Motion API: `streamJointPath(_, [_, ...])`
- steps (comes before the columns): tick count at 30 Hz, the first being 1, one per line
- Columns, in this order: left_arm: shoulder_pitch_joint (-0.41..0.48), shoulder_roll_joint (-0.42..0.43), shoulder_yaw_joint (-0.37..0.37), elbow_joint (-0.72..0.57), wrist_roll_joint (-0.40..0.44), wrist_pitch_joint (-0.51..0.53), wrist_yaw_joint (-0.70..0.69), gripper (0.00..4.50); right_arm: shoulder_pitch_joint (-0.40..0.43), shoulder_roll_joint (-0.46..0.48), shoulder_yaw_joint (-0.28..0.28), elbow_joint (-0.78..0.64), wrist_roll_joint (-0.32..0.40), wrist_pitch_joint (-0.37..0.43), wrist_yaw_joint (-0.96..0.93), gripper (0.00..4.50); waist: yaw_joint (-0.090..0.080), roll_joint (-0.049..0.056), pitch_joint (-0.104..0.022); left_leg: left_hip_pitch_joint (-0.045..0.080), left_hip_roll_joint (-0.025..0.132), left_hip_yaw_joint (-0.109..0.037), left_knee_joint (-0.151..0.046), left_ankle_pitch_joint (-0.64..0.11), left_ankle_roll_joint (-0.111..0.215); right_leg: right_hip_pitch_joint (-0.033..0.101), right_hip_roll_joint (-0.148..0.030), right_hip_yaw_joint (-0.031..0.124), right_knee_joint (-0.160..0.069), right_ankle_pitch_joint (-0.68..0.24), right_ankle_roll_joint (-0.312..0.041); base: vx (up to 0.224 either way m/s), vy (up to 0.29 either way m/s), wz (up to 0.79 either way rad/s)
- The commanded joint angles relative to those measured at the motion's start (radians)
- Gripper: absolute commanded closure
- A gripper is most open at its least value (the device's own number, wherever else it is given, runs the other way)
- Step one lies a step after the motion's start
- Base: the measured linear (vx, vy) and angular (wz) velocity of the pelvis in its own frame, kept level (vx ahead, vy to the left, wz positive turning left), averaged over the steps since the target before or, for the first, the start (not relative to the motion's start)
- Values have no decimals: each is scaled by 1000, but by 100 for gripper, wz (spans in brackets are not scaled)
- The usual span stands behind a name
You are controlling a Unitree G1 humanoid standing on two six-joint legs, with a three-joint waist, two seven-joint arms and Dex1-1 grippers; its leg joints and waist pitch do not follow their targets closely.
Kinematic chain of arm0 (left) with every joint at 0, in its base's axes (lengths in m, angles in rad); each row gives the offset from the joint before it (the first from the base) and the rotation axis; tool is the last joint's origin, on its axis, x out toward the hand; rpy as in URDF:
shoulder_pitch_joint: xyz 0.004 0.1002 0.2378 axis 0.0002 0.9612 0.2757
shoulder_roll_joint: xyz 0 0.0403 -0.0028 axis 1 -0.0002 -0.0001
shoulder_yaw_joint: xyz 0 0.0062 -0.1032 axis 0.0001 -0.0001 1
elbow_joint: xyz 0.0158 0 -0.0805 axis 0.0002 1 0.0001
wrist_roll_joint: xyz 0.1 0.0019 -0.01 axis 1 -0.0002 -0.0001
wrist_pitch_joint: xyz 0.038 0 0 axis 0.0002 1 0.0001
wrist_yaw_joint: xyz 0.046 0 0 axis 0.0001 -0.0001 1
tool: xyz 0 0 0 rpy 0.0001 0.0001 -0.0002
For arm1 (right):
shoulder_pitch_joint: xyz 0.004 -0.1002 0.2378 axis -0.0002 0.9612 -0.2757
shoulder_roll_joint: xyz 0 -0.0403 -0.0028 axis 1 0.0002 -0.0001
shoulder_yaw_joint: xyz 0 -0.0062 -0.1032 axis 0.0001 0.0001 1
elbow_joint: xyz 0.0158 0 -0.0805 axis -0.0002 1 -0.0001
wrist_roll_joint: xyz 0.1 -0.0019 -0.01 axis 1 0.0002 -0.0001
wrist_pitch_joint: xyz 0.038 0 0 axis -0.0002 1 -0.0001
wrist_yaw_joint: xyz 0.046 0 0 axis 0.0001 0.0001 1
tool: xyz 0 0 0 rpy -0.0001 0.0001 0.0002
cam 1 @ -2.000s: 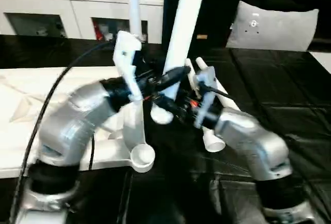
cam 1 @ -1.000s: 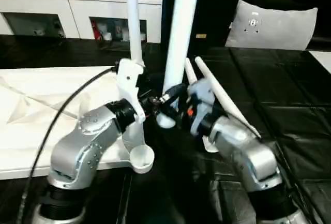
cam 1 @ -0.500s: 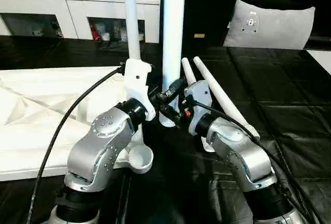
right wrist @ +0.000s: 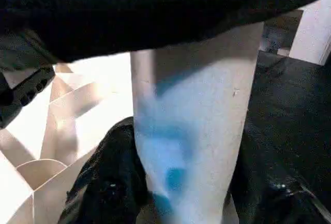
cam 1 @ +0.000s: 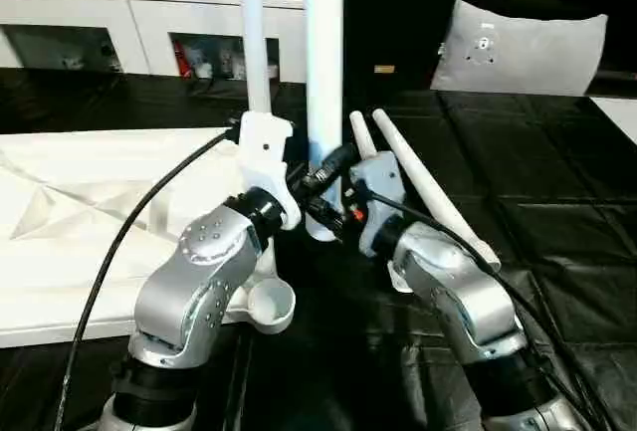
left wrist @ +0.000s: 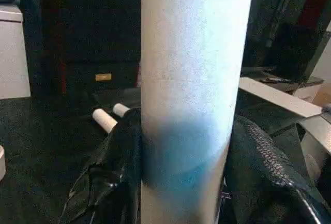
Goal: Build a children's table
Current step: Pick table leg
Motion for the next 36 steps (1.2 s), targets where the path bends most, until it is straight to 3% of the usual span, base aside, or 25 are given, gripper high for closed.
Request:
streamJointPath(1, [-20,1,35,19,7,11,19,260,-17,-2,-22,-12,-1,-24,1,203,-3,4,-60,-4,-4,18,-69,-160,-21,55,-33,24,-74,-191,-123,0,0,0])
streamJointPath(7, [-42,17,66,36,-21,60,9,260,-20,-19,-37,-24,28,-20,50,146,-3,4,-60,-1,-5,18,-69,-165,-16,56,-32,23,-73,-192,-128,0,0,0])
streamJointPath(9, [-65,33,102,58,-57,82,-14,260,-12,-35,-72,-77,125,31,124,119,0,3,-62,0,-7,19,-66,-153,-4,58,-29,24,-71,-165,-132,0,0,0])
streamJointPath(11, [-74,37,118,66,-76,94,-24,260,-9,-50,-79,-96,153,50,157,107,1,3,-61,-3,-5,18,-68,-133,1,61,-31,23,-69,-137,-139,0,0,0])
streamJointPath(13, [-103,62,159,78,-160,142,-99,260,-8,-93,-125,-126,234,116,213,98,4,2,-63,1,-8,20,-65,-122,5,61,-31,23,-67,-135,-149,0,0,0])
streamJointPath(14, [-105,63,162,79,-165,145,-104,260,-8,-95,-128,-128,239,120,216,89,6,4,-63,4,-8,20,-65,-123,5,59,-31,23,-67,-137,-153,0,0,0])
streamJointPath(15, [-117,73,180,83,-205,172,-137,260,-10,-109,-151,-133,266,139,232,81,5,-1,-61,-1,-9,21,-66,-123,5,60,-31,22,-67,-139,-164,0,0,0])
streamJointPath(17, [-146,117,208,94,-299,239,-231,260,-18,-154,-209,-134,341,207,276,53,9,-4,-63,2,-9,20,-66,-121,6,61,-33,22,-66,-161,-166,0,0,0])
streamJointPath(19, [-165,160,222,101,-377,287,-326,260,-25,-198,-249,-131,399,267,313,42,11,-2,-63,3,-11,21,-65,-116,4,61,-31,21,-65,-166,-169,0,0,0])
streamJointPath(23, [-188,186,242,117,-439,311,-400,260,-24,-244,-278,-136,464,327,363,16,11,-3,-61,-1,-11,23,-64,-104,10,63,-33,20,-69,-169,-177,0,0,0])
streamJointPath(24, [-211,204,261,130,-501,329,-480,260,-25,-271,-304,-141,519,363,404,6,13,-7,-62,1,-13,24,-64,-96,16,65,-33,20,-70,-171,-180,0,0,0])
streamJointPath(26, [-245,247,259,135,-567,353,-614,260,-36,-292,-338,-145,589,399,447,0,17,-4,-64,1,-12,23,-64,-95,18,65,-35,20,-67,-175,-185,0,0,0])
streamJointPath(31, [-289,288,255,148,-632,394,-713,260,-66,-308,-354,-162,671,455,487,0,17,-4,-61,2,-9,24,-65,-97,13,64,-38,19,-67,-186,-200,0,0,0])
streamJointPath(36, [-339,277,233,178,-663,411,-760,260,-116,-345,-299,-201,707,517,567,0,26,-3,-62,5,-7,24,-65,-105,4,64,-38,19,-69,-212,-192,0,0,0])
